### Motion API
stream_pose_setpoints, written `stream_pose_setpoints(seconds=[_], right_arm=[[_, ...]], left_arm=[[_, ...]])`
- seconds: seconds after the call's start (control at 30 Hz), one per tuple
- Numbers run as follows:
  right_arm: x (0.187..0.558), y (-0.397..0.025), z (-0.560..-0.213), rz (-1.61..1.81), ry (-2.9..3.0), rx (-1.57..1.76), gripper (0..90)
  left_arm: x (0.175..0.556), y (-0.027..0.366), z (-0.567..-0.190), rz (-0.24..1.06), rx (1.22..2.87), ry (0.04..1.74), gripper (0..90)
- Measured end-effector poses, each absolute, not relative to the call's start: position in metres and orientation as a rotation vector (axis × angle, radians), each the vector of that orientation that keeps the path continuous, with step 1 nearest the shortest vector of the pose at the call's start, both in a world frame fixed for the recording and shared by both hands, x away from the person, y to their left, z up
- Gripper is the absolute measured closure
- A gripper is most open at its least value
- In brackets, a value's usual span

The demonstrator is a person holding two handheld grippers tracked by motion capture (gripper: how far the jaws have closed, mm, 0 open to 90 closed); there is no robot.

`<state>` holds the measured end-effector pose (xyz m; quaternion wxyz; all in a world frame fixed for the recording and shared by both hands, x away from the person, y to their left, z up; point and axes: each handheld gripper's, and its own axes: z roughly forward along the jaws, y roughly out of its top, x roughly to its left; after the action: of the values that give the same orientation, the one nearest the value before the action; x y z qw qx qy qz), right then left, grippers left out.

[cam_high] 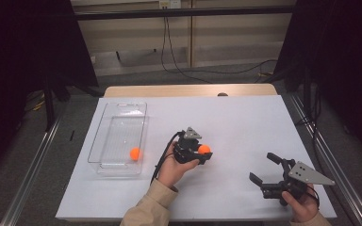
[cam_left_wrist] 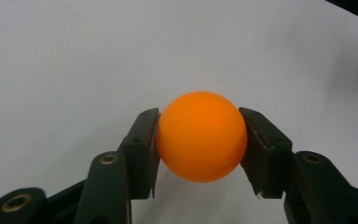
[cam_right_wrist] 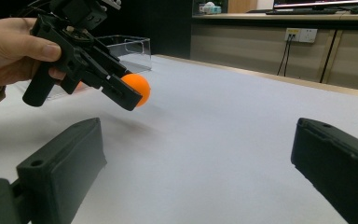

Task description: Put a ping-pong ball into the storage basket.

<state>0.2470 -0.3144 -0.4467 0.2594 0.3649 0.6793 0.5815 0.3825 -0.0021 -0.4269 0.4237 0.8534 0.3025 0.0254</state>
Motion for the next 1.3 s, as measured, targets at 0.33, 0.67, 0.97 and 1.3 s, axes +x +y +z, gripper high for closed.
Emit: stream_pose_setpoints(seconds=[0.33, 0.67, 0.97, 1.3], right_arm=[[0.247, -0.314, -0.447, 1.576, 1.841, 0.988, 2.2], [0.248, -0.314, -0.447, 1.576, 1.838, 0.989, 2.2], [0.249, -0.314, -0.447, 1.578, 1.84, 0.988, 2.2], [0.249, -0.313, -0.446, 1.585, 1.835, 0.99, 2.2]], left_arm=[[0.385, 0.01, -0.423, 0.083, 2.117, 0.781, 50.8], [0.384, 0.018, -0.421, 0.099, 2.118, 0.801, 50.8], [0.386, 0.028, -0.418, 0.112, 2.1, 0.825, 50.8], [0.386, 0.039, -0.413, 0.125, 2.079, 0.857, 50.9]])
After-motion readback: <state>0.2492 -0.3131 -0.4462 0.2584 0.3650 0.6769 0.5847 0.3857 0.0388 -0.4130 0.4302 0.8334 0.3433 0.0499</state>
